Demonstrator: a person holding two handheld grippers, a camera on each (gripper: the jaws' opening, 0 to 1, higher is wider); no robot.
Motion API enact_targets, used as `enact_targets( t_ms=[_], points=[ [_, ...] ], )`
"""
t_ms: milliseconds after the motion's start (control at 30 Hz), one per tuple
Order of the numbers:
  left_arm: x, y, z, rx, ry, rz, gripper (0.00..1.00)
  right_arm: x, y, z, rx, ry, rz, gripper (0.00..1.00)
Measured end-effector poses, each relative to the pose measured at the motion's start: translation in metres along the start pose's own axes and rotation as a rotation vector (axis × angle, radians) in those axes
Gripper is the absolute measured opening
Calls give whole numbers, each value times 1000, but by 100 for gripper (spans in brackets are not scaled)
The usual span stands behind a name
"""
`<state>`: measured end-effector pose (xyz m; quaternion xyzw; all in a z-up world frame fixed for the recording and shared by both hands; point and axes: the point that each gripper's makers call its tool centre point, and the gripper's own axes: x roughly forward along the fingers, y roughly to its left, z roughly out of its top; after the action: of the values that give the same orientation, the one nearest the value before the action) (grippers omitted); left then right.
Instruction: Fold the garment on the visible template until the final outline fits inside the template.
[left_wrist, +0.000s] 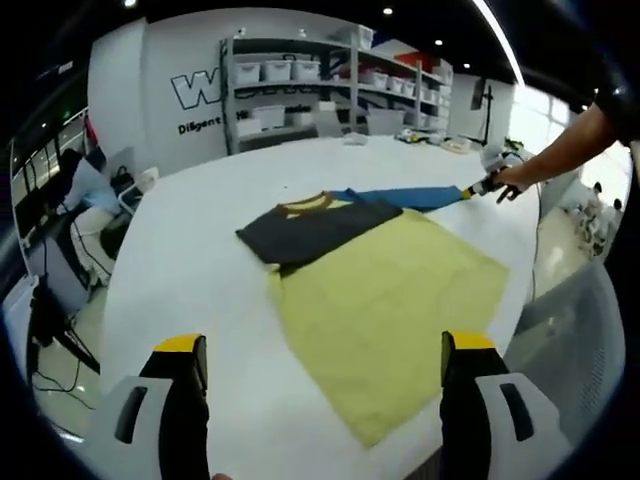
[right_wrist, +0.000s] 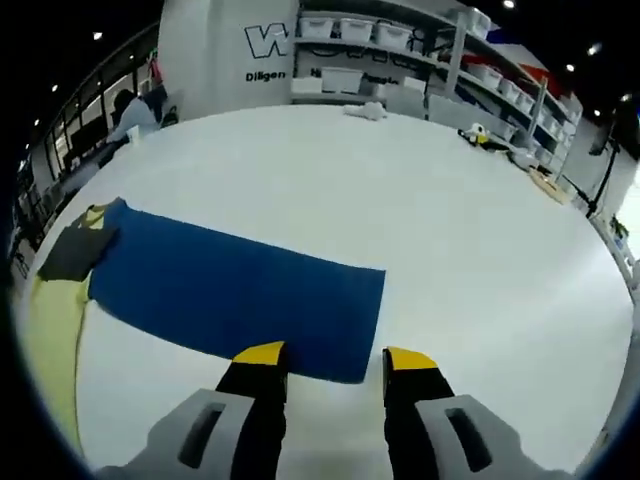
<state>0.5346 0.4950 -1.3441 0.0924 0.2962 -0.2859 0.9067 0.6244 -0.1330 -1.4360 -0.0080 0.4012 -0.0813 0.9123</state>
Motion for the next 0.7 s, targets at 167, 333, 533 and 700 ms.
enact_targets(
  t_ms=[167,333,533,700],
  points=[
    [-5,4,-2,4,4,9,95,1,2,1,9,-9,4,21],
    [-5,7,-4,-4,7,17,94,2,12,2,-1,-14,33,8],
    [-4,5,-7,0,14,15,93,0,16,4,-1,-13,62,0],
    [-4,5,-9,-10,10,17,93,-3,18,6,12,-15,78,0]
  ],
)
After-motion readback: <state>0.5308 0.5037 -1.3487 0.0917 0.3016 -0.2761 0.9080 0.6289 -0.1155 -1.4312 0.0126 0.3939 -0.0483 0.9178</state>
